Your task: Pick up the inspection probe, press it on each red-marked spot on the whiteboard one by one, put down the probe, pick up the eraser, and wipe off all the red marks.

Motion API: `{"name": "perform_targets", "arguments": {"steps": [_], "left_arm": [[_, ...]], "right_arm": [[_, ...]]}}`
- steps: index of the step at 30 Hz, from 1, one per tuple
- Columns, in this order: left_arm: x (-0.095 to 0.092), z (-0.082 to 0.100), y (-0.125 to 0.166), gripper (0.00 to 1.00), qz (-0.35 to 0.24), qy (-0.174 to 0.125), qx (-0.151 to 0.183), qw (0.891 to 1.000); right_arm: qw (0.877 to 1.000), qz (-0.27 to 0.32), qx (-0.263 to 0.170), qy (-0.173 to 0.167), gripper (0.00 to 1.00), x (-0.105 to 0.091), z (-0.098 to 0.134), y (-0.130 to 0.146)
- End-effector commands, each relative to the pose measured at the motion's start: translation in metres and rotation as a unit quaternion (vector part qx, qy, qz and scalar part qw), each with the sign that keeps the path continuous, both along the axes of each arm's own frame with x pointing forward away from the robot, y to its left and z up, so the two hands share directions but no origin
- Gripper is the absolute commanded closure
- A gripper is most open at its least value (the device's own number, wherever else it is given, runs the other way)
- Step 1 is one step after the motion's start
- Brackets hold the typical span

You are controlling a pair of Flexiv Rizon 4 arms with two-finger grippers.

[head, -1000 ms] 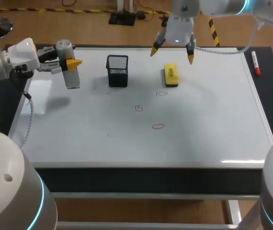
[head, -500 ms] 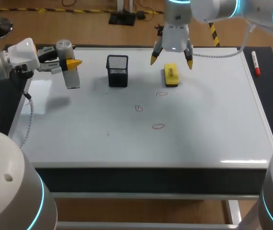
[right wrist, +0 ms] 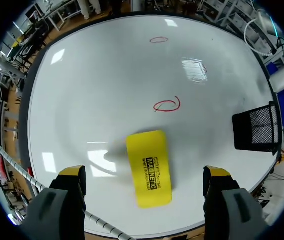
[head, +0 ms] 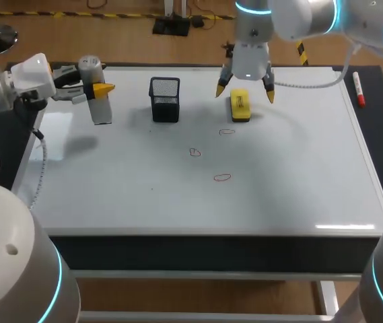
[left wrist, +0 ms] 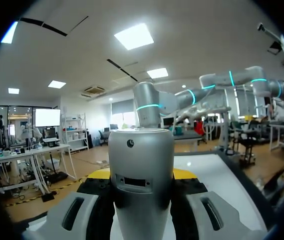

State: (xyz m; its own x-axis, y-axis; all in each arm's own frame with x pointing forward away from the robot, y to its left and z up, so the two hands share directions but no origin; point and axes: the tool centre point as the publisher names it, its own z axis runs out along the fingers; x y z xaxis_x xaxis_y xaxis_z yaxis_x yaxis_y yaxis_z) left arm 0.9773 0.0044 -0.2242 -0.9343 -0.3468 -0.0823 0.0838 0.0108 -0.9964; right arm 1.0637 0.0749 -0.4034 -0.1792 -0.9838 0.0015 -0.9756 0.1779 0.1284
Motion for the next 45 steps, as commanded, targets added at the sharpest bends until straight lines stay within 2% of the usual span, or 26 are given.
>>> {"name": "perform_targets", "arguments": {"steps": [1,17,19,21,22,23,24,25,29,33,40,45], "left_arm": [[0.001,-0.001,0.000,1.00,-0.001,-0.002,-0.002,1.000],[0.001,-0.001,0.000,1.00,-0.001,-0.002,-0.002,1.000],[0.001,-0.001,0.000,1.00,-0.001,-0.002,-0.002,1.000],[0.001,-0.001,0.000,1.00,-0.001,-0.002,-0.002,1.000],[0.001,-0.001,0.000,1.00,-0.001,-0.002,-0.002,1.000],[0.001,-0.001,0.000,1.00,-0.001,-0.002,-0.002,1.000],[0.001,-0.001,0.000,1.00,-0.001,-0.002,-0.002,1.000],[0.001,-0.001,0.000,1.00,-0.001,-0.002,-0.002,1.000],[0.001,-0.001,0.000,1.00,-0.001,-0.002,-0.002,1.000],[0.001,-0.001,0.000,1.00,-0.001,-0.002,-0.002,1.000],[0.001,-0.001,0.000,1.00,-0.001,-0.002,-0.002,1.000],[0.001,-0.001,0.000,1.00,-0.001,-0.002,-0.002,1.000]], "right_arm": [[1.000,0.005,-0.005,0.002,0.00,0.000,0.000,0.005],[1.000,0.016,-0.009,0.018,0.00,-0.004,-0.012,0.004],[1.000,0.018,-0.009,0.019,0.07,-0.004,-0.012,0.005],[1.000,0.020,-0.010,0.020,0.08,-0.004,-0.013,0.006],[1.000,0.020,-0.010,0.021,0.14,-0.004,-0.014,0.006],[0.999,0.020,-0.011,0.022,0.25,-0.003,-0.015,0.005],[0.999,0.020,-0.012,0.023,0.51,-0.003,-0.016,0.005],[0.999,0.020,-0.012,0.023,0.56,-0.003,-0.016,0.005],[0.999,0.021,-0.012,0.025,1.00,-0.005,-0.016,0.004],[0.999,0.017,-0.014,0.028,1.00,-0.007,-0.016,0.001],[1.000,0.003,-0.013,0.016,1.00,-0.010,0.003,-0.009],[1.000,-0.019,-0.011,0.007,1.00,-0.010,0.015,-0.026]]}}
